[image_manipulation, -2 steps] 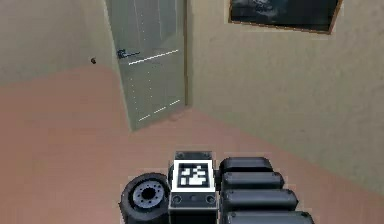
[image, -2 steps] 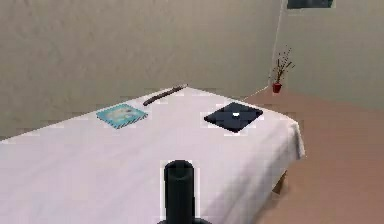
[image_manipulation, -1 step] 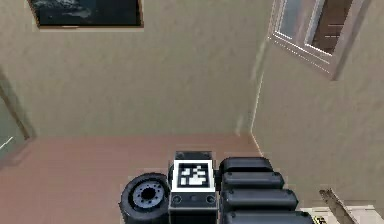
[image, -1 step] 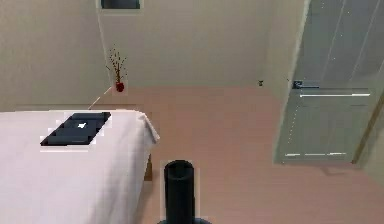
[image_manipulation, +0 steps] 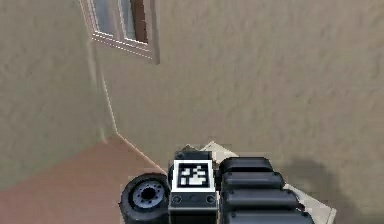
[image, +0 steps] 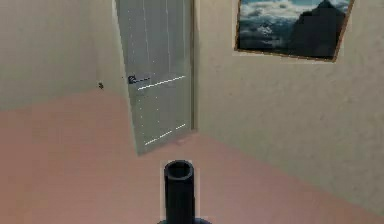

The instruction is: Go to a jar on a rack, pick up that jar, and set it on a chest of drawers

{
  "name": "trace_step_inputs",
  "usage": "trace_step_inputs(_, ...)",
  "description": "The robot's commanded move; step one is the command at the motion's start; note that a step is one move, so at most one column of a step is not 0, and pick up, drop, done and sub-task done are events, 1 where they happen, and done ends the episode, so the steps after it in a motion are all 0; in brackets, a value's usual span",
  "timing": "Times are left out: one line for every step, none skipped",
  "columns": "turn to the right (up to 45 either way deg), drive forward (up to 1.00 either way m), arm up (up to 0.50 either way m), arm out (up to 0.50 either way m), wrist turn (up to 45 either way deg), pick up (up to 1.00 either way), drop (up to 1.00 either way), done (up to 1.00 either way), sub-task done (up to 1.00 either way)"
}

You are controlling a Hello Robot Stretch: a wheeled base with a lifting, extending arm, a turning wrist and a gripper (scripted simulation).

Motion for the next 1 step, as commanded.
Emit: trace_step_inputs(45.0,0.0,0.0,0.0,0.0,0.0,0.0,0.0,0.0)
